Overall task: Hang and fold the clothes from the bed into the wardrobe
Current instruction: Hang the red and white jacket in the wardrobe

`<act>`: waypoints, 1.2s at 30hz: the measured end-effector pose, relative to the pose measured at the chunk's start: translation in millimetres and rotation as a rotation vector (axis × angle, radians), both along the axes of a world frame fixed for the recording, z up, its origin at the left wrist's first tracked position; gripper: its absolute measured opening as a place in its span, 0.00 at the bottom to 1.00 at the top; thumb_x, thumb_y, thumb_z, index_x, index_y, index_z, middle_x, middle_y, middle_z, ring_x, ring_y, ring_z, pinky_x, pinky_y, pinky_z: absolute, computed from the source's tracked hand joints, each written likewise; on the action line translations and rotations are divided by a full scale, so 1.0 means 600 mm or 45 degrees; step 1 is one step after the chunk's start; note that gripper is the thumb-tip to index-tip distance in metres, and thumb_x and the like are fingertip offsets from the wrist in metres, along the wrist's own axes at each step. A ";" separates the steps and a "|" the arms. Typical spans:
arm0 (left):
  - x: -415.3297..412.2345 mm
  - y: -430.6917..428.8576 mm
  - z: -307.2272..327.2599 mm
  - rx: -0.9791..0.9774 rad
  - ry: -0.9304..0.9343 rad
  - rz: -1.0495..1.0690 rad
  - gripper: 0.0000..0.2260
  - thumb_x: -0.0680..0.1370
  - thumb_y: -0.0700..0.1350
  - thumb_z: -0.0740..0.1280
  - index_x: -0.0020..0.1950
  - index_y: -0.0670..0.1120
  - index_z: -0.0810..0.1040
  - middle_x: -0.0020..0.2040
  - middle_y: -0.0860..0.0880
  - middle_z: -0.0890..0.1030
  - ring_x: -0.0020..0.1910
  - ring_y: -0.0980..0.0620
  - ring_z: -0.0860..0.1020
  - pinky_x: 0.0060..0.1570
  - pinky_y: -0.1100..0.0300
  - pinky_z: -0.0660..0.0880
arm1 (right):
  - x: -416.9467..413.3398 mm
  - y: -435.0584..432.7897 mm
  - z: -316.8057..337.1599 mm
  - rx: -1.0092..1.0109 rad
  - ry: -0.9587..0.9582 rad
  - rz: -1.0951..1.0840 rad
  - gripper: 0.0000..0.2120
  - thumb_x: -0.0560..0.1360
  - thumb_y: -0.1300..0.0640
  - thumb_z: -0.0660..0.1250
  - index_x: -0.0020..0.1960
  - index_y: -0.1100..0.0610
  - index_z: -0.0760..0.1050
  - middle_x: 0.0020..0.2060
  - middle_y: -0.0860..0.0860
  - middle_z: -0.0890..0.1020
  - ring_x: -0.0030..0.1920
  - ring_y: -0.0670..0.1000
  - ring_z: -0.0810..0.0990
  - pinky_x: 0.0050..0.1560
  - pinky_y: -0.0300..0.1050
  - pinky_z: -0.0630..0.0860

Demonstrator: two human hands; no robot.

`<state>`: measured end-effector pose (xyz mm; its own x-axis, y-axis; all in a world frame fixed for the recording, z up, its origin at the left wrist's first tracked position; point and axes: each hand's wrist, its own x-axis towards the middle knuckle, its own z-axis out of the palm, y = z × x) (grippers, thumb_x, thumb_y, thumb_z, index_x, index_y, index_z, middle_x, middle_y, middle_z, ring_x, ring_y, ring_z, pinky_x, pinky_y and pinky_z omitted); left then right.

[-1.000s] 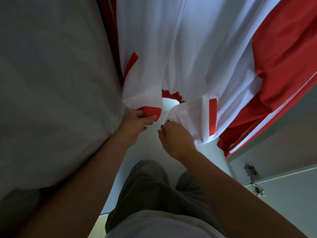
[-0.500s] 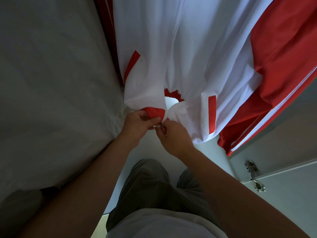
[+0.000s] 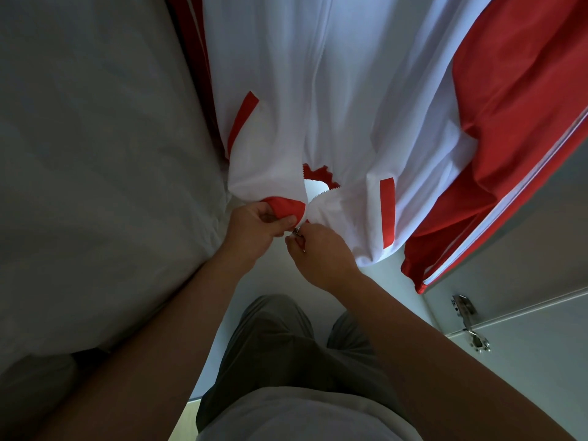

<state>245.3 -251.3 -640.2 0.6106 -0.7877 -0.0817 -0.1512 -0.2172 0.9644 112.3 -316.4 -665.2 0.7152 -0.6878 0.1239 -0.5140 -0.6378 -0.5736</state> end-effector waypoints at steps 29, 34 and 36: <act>0.028 -0.001 -0.079 0.358 -0.586 -0.344 0.09 0.76 0.42 0.72 0.56 0.43 0.82 0.49 0.48 0.85 0.45 0.55 0.81 0.45 0.68 0.71 | -0.011 -0.029 0.010 -0.144 0.414 0.213 0.10 0.83 0.51 0.59 0.54 0.51 0.79 0.41 0.45 0.79 0.40 0.47 0.79 0.43 0.40 0.76; 0.032 0.011 -0.108 0.521 -0.602 -0.239 0.08 0.78 0.46 0.71 0.53 0.42 0.81 0.49 0.46 0.84 0.51 0.48 0.81 0.51 0.59 0.74 | 0.003 -0.063 0.056 -0.357 0.238 -0.007 0.11 0.83 0.58 0.58 0.53 0.56 0.78 0.41 0.54 0.81 0.38 0.54 0.82 0.39 0.48 0.81; 0.033 0.011 -0.105 0.518 -0.659 -0.162 0.11 0.78 0.53 0.70 0.49 0.45 0.81 0.44 0.48 0.84 0.47 0.49 0.82 0.49 0.57 0.77 | 0.008 -0.070 0.068 -0.415 0.212 0.013 0.10 0.83 0.59 0.59 0.52 0.58 0.79 0.38 0.54 0.80 0.35 0.54 0.81 0.37 0.46 0.78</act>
<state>265.2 -244.8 -703.2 0.5553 -0.8245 -0.1089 -0.6208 -0.4981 0.6054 116.8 -358.4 -624.3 0.7508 -0.6239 0.2168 -0.5756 -0.7791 -0.2486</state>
